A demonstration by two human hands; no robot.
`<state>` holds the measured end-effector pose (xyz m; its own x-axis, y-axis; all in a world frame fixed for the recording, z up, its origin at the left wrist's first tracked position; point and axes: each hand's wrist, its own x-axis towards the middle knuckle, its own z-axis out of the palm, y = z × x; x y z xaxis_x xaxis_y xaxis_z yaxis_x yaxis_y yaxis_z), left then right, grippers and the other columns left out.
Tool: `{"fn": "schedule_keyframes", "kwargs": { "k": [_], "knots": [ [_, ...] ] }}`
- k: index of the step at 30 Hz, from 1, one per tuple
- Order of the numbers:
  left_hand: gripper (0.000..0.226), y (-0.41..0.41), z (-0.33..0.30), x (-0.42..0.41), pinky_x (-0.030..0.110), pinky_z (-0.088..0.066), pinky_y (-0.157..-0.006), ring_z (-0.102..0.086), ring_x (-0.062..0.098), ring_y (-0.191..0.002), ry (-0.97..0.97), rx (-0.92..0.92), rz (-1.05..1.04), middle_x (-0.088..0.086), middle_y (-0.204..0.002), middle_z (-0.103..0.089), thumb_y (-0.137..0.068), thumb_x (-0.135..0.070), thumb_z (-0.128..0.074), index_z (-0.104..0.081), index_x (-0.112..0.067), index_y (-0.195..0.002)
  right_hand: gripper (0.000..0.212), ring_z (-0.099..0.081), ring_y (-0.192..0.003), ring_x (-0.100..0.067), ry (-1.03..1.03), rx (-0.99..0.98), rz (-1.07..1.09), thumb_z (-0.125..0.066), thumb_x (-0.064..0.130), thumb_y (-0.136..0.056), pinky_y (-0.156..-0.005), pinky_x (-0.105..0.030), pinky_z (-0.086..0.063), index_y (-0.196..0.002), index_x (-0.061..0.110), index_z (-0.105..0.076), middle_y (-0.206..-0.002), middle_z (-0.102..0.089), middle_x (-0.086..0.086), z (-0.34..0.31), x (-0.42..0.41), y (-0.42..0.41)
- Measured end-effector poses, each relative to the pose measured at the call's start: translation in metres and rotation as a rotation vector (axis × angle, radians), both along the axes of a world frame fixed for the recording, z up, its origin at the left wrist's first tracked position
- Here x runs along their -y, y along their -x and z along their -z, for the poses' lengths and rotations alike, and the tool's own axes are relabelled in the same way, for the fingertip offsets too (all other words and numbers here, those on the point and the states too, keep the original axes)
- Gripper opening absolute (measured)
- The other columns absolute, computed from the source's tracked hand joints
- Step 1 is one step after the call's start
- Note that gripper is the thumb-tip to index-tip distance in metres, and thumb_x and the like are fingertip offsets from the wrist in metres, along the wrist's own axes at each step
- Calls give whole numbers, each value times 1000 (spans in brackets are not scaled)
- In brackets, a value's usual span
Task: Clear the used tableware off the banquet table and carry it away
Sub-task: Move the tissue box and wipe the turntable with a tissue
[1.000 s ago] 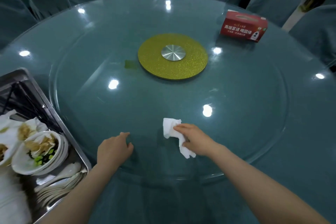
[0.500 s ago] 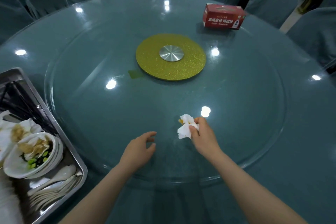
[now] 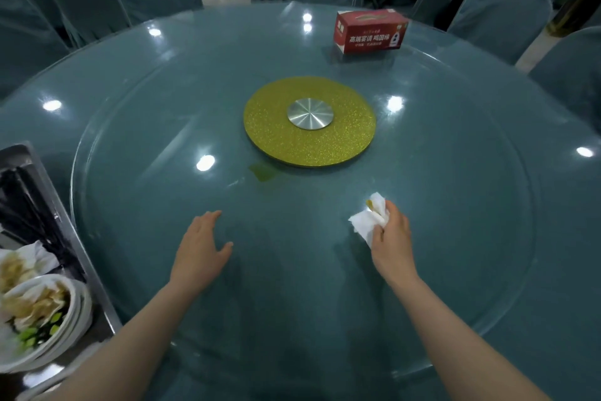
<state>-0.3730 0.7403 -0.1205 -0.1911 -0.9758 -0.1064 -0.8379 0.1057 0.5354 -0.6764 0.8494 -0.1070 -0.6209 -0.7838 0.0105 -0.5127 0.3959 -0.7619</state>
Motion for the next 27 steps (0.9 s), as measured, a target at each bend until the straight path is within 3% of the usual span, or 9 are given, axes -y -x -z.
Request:
{"fn": "schedule_keyframes", "kwargs": {
  "k": [2, 4, 7, 10, 13, 19, 24, 27],
  "knots": [
    [83, -2, 3, 17, 46, -15, -118, -11, 25, -147, 8, 108, -7, 9, -158, -20, -84, -35, -69, -23, -14, -150, 41, -50, -106, -14, -13, 18, -30, -52, 5, -89, -81, -21, -38, -126, 20, -43, -115, -50, 12, 6, 4, 9],
    [95, -6, 7, 34, 49, -11, -117, -5, 26, -148, 13, 200, -32, 9, -160, -11, -80, -48, -69, -17, -14, -152, 35, -55, -102, -17, -68, 2, -71, -58, 11, -88, -72, -19, -39, -114, 30, -46, -107, -55, 13, 13, 3, 11],
    [101, -16, 13, 57, 53, -10, -116, -2, 27, -148, 16, 242, -87, 11, -161, -5, -77, -58, -66, -16, -14, -152, 49, -46, -125, -22, -131, -116, -179, -64, 13, -88, -97, -27, -38, -133, 17, -49, -135, -52, 0, 29, -6, 8],
    [102, -26, 18, 79, 56, -7, -115, 3, 26, -148, -27, 320, -114, 8, -162, 1, -78, -68, -56, -9, -17, -153, 48, -33, -139, -20, -104, -142, -185, -50, 4, -94, -110, -23, -24, -141, 12, -44, -150, -38, 1, 32, -9, 12],
    [100, -25, 22, 91, 58, -1, -114, 9, 23, -148, -88, 374, -100, 4, -162, 8, -78, -74, -46, -3, -24, -153, 45, -42, -134, -22, -102, -162, -235, -46, -4, -93, -106, -20, -26, -135, 12, -53, -145, -44, -1, 30, -3, 19],
    [86, -2, 47, 62, 58, 8, -112, 15, 22, -147, -73, 386, -127, 1, -160, 15, -84, -74, -16, 5, -27, -152, 39, -46, -122, -23, -85, -185, -381, -56, 8, -93, -92, -8, -22, -131, 18, -57, -141, -50, 3, 31, 25, -8],
    [89, 11, 51, 52, 57, 15, -111, 23, 20, -145, -214, 366, -153, -1, -158, 24, -84, -75, -23, 12, -28, -151, 33, -53, -95, -38, 30, -180, -500, -65, -1, -84, -85, -28, -38, -115, 11, -69, -122, -64, -9, 29, 54, -59],
    [94, 14, 52, 48, 57, 16, -110, 25, 19, -144, -287, 334, -156, -2, -157, 27, -82, -76, -31, 14, -30, -150, 32, -52, -90, -34, 58, -160, -502, -65, -2, -81, -78, -29, -41, -110, 12, -71, -105, -62, -12, 31, 63, -81]
  ]
}}
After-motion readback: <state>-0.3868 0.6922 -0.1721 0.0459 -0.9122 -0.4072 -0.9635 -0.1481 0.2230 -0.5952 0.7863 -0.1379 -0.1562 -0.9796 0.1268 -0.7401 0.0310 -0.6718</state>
